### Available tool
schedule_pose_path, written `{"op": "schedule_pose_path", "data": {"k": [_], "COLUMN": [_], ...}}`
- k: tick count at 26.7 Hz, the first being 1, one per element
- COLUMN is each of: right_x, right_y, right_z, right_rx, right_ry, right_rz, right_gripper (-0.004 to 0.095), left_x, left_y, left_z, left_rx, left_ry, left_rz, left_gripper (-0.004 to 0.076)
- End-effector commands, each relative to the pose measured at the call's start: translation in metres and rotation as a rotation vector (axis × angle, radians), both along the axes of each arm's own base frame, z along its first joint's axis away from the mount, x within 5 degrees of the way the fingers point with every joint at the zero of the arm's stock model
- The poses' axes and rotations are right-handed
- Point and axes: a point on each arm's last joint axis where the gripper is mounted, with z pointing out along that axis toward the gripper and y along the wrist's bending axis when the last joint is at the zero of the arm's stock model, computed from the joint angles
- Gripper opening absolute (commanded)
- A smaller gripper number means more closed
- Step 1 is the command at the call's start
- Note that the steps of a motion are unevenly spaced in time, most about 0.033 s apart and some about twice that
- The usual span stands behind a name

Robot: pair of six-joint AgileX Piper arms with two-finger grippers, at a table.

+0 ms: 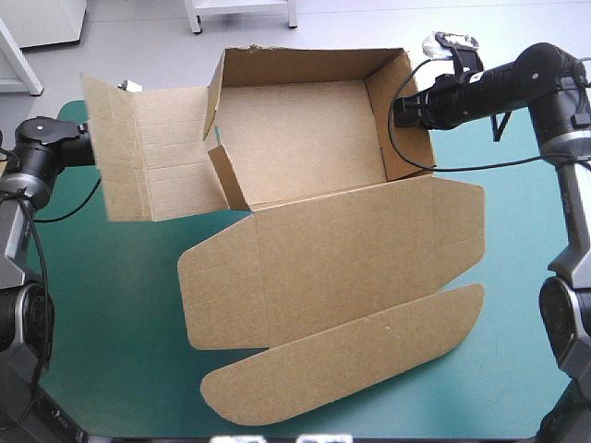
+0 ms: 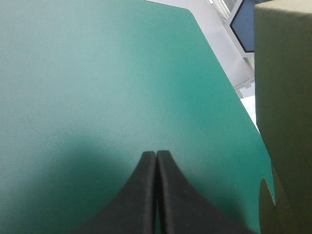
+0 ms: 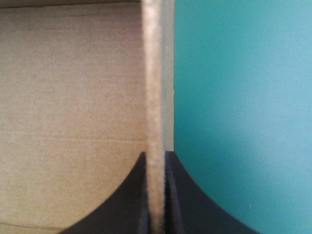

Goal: Fold the box

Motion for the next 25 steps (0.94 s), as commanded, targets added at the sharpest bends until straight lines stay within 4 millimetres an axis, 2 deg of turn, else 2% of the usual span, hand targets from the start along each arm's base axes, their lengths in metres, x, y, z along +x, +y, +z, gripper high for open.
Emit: {"op": "schedule_pose_path", "data": {"k": [1,9,25], "right_x": [-0.011,-0.003,0.019], "right_y": [0.001,0.0,-0.002], "right_z": [0.029,0.023,-0.005], "right_rx": [0.069,0.061,0.019], "right_ry": [-0.106,-0.106,-0.04], "right_rz": [-0.028,-0.053,-0.079], "right_gripper": [-0.0003,-0.0003,-0.0003], "left_x": [-0.024,-0.037,-0.064], "left_y": [-0.017,-0.025,-0.042], "left_z": [0.043,0.06,0.086], "left_rx": [-0.083,-0.092,-0.106], "left_ry": [-0.092,-0.131,-0.151], "left_rz": [-0.096,-0.112,-0.141], "left_gripper": [-0.0008,-0.0008,-0.0008]}}
